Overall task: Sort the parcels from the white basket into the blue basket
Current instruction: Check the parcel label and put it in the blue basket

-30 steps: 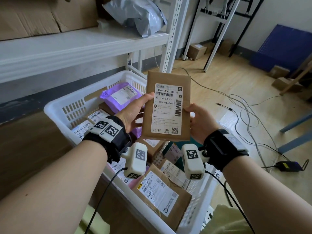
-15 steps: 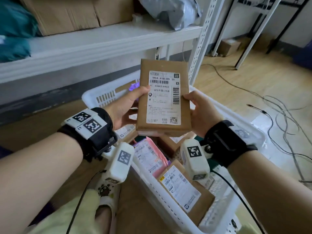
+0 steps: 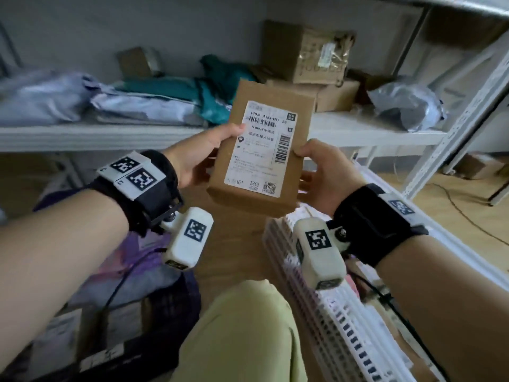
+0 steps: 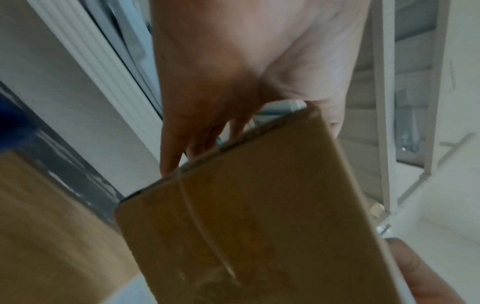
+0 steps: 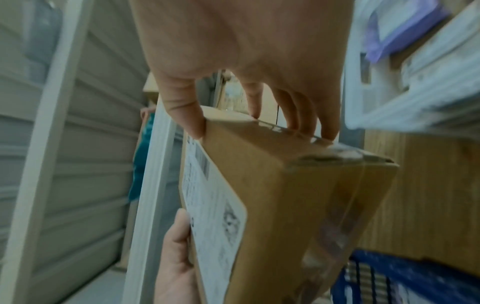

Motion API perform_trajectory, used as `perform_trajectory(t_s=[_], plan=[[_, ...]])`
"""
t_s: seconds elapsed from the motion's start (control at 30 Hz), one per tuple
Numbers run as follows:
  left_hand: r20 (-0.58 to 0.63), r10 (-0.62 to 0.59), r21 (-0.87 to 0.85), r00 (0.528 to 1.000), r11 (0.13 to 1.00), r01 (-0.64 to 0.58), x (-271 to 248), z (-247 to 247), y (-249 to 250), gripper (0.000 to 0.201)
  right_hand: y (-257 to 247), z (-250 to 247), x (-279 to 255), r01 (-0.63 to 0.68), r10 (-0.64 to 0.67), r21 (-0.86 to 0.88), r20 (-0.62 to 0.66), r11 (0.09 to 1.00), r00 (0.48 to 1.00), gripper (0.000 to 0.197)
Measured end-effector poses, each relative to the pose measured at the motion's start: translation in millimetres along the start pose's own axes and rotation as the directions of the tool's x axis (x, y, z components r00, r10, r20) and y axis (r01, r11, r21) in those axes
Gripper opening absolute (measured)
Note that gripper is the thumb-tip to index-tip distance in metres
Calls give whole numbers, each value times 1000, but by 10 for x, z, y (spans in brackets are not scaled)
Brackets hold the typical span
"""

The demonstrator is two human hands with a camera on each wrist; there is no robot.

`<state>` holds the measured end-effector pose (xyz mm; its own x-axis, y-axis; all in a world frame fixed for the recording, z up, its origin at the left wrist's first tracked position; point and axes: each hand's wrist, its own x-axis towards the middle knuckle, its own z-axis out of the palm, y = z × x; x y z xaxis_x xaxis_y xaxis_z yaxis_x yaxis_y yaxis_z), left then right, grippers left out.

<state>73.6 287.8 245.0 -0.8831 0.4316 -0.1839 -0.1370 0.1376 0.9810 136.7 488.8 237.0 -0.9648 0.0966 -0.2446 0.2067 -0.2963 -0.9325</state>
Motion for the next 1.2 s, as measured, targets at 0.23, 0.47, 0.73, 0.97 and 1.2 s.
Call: perform_trajectory(t_s=[0.23, 0.47, 0.73, 0.97, 1.2], plan=[[-209, -44, -104, 977, 994, 22, -586, -1264, -400, 31, 476, 1366, 295, -150, 174, -143, 180, 978, 968, 20], [-325, -207, -235, 923, 963, 133, -700, -1962, -1183, 33, 1075, 2131, 877, -268, 346, -363, 170, 893, 923, 14], [-320, -530, -466, 785, 810, 357, -304, -2064, -2207, 19, 1990, 2202, 1602, -332, 436, -663, -10, 671, 900, 3], [-142, -717, -539, 683, 635, 554, 41, -1901, -2924, 6, 2653, 2011, 1933, -336, 527, -834, -64, 438, 847, 31], [-123, -745, -579, 655, 590, 563, 125, -2010, -3025, 13, 2832, 2137, 2066, -317, 504, -838, -60, 444, 862, 54]])
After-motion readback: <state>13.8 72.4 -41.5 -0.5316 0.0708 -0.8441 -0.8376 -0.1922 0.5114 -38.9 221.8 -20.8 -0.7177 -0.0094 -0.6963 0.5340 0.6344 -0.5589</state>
